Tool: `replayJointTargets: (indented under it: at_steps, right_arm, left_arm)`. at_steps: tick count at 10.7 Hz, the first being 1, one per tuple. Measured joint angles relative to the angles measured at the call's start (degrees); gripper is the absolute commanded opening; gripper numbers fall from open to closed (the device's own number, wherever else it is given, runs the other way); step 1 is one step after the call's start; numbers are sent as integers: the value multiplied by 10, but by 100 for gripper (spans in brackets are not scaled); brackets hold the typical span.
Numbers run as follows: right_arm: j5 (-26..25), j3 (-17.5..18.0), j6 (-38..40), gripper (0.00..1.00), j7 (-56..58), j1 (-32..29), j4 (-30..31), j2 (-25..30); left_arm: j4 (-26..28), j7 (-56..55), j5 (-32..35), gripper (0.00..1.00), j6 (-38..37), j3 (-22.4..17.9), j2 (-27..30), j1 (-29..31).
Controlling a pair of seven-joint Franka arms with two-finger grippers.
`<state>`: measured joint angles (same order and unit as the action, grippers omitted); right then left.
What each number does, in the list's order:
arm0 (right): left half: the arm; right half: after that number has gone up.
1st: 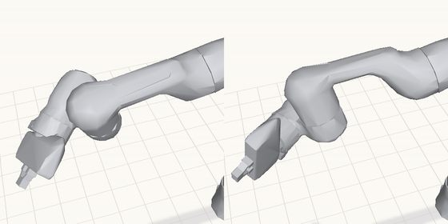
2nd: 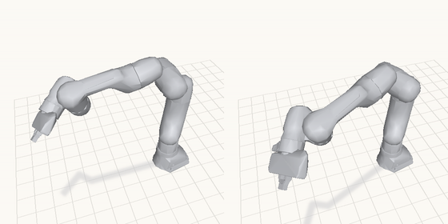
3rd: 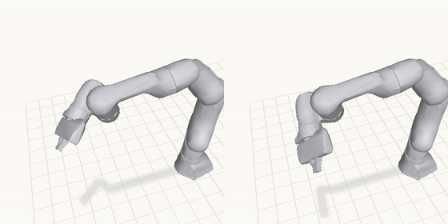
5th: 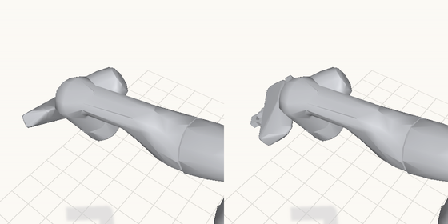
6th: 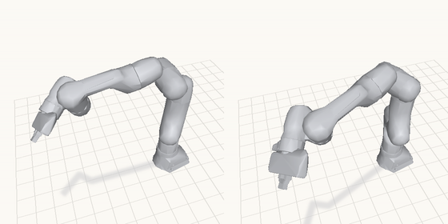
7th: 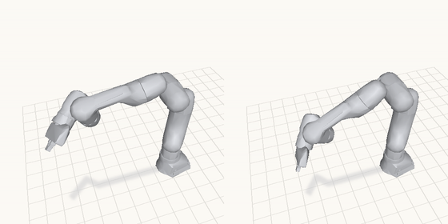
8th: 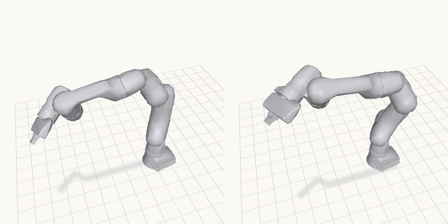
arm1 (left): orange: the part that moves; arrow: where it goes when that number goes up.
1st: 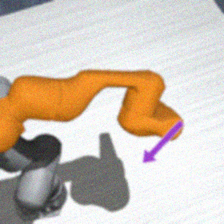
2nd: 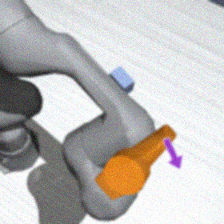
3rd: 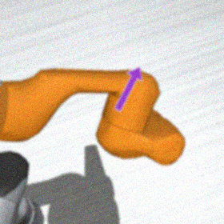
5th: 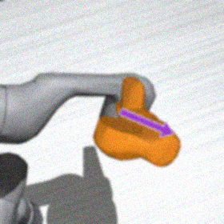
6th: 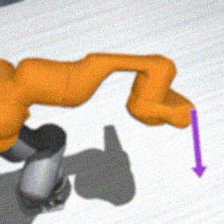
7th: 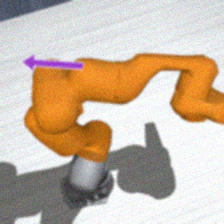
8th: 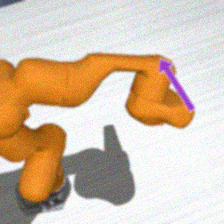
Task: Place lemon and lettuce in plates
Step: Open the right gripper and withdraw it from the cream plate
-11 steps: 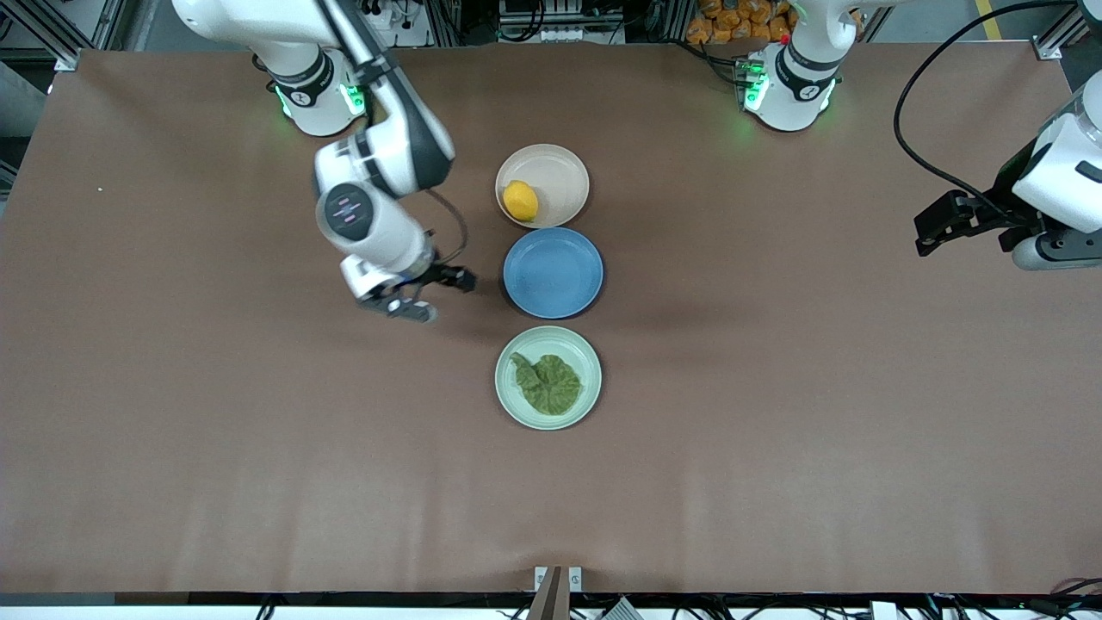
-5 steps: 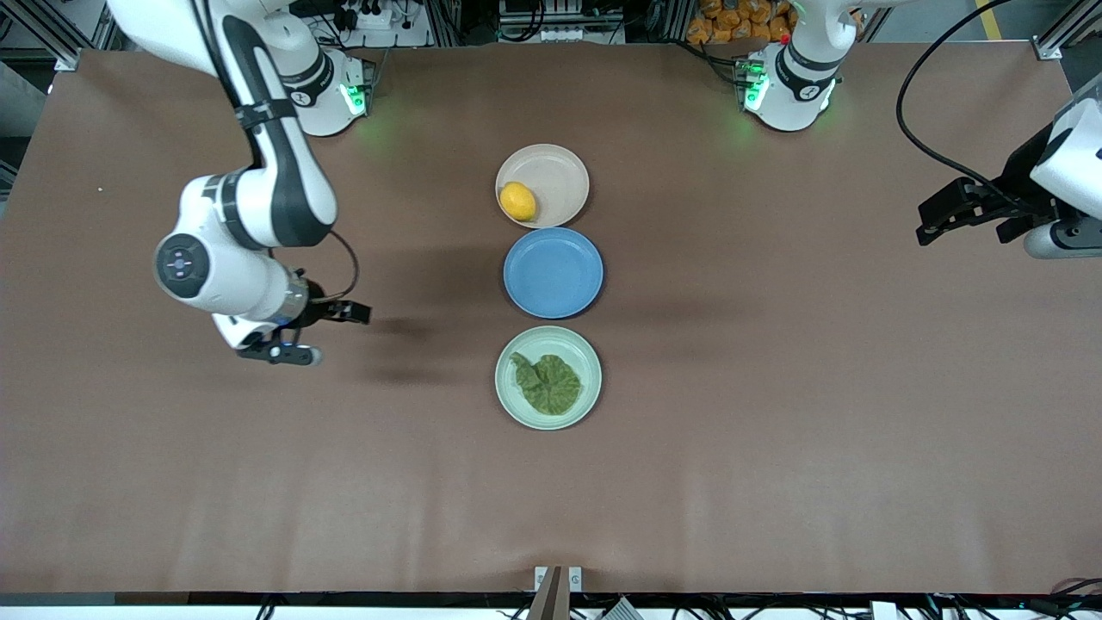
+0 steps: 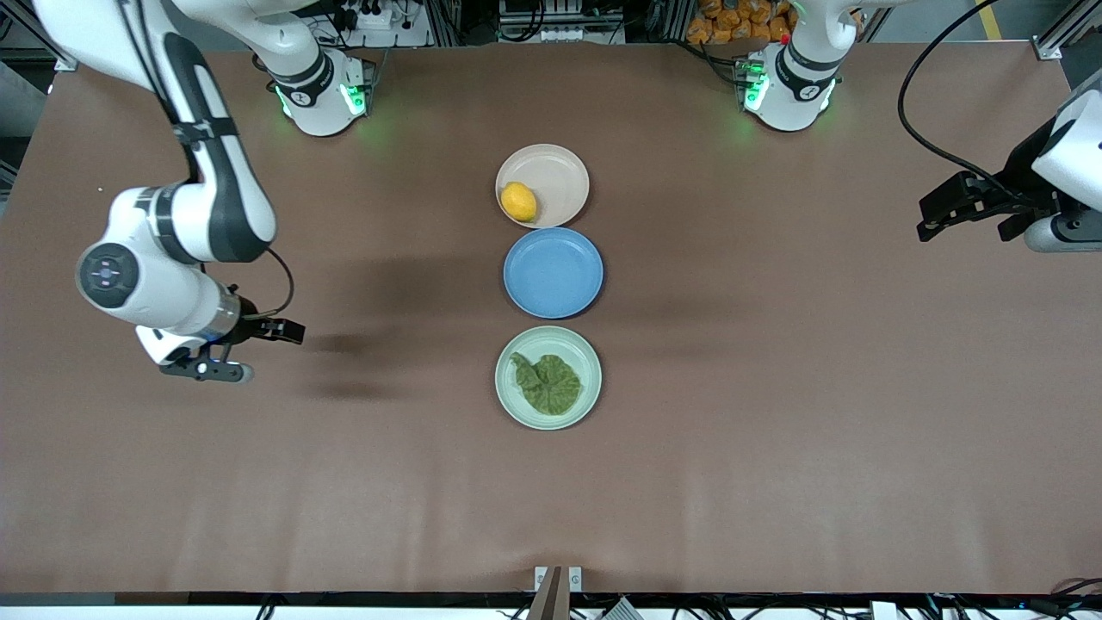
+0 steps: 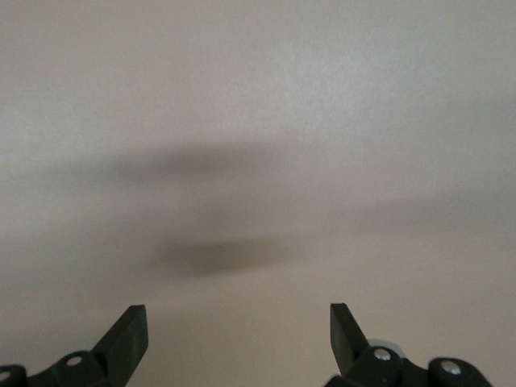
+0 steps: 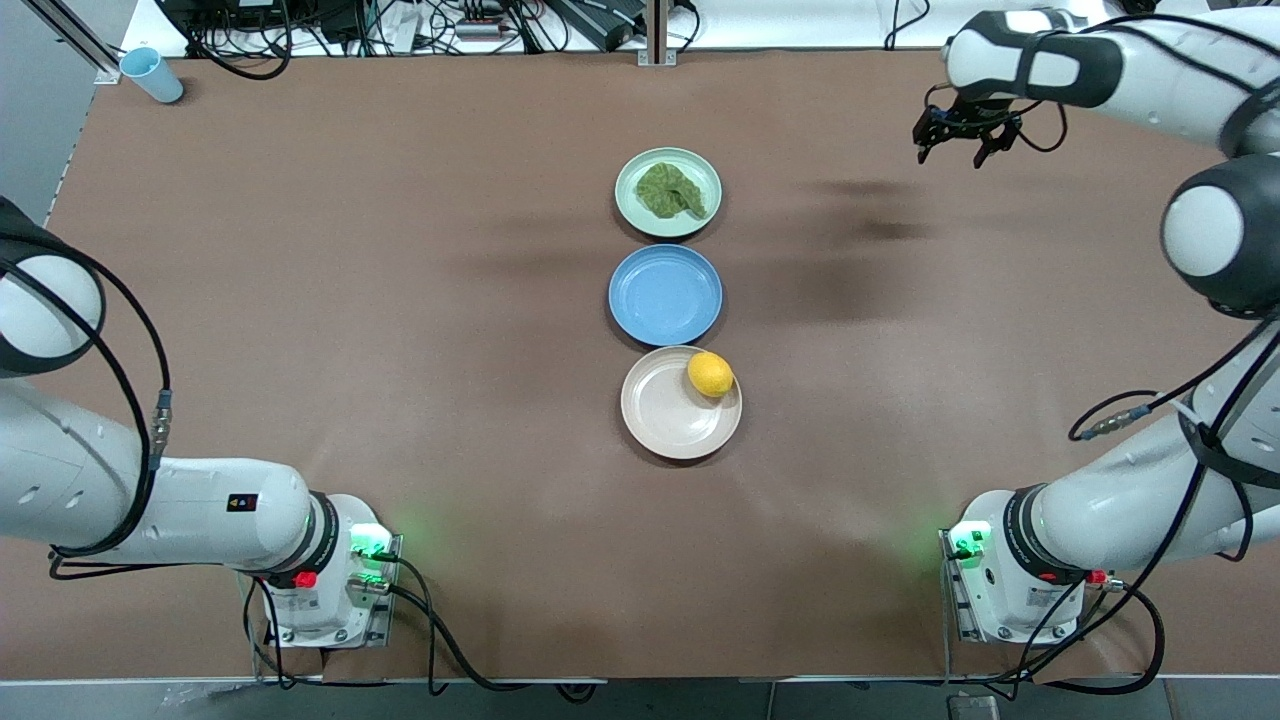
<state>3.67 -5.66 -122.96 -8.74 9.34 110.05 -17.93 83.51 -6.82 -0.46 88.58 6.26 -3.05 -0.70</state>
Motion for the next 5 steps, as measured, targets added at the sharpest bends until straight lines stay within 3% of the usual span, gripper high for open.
replayJointTargets:
  at_steps: [2,5]
  right_arm:
    - [-13,58,6,100,1,-61,5,32]
    - [-33,72,16,100,1,-64,47,117]
  left_arm:
    - [0,3,0,100,0,0,0,0]
    - [1,3,0,100,0,0,1,0]
